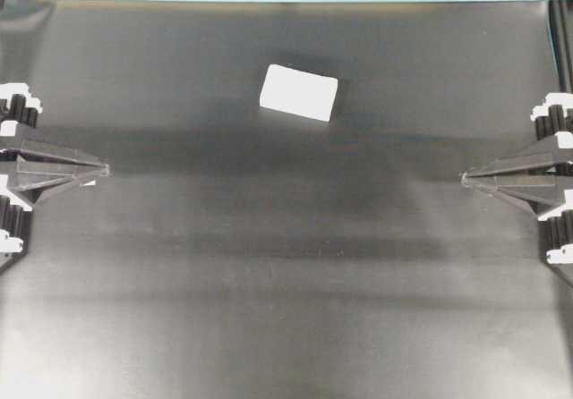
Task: Push the sponge with the left arm to wipe the table.
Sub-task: 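Move the left gripper toward the white sponge on the table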
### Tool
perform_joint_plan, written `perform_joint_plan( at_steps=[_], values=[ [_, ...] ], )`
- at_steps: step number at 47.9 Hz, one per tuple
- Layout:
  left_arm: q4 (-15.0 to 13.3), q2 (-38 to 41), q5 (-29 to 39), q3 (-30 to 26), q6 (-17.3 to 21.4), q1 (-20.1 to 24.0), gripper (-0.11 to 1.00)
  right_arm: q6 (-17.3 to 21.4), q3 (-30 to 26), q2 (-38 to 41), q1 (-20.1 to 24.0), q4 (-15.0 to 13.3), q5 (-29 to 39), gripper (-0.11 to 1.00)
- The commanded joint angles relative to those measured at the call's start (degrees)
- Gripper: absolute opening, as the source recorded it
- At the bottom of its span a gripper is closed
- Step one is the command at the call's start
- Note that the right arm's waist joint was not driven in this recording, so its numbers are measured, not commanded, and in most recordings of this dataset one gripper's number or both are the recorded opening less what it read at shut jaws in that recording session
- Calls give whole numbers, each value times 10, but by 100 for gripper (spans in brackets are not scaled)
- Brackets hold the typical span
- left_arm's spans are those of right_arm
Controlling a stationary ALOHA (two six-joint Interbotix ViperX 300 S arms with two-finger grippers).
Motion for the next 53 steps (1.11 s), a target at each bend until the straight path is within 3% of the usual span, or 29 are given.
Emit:
perform_joint_plan(
  at_steps=[1,11,20,34,45,50,53],
  values=[
    [25,13,2,-3,-6,0,5,1,-4,4,0,1,-3,3],
    [25,51,4,-11,-7,7,0,2,7,-4,0,3,40,2],
    [25,138,30,-70,-12,55,0,2,7,-15,0,5,71,2],
    [25,380,102,-237,-84,119,0,5,10,-16,0,9,83,2],
    [25,537,141,-371,-89,149,2,19,15,-18,0,9,91,2],
    [25,588,178,-423,-89,167,7,20,15,-20,0,9,93,2],
    [25,611,197,-446,-91,177,19,19,15,-23,0,9,93,2]
  ],
)
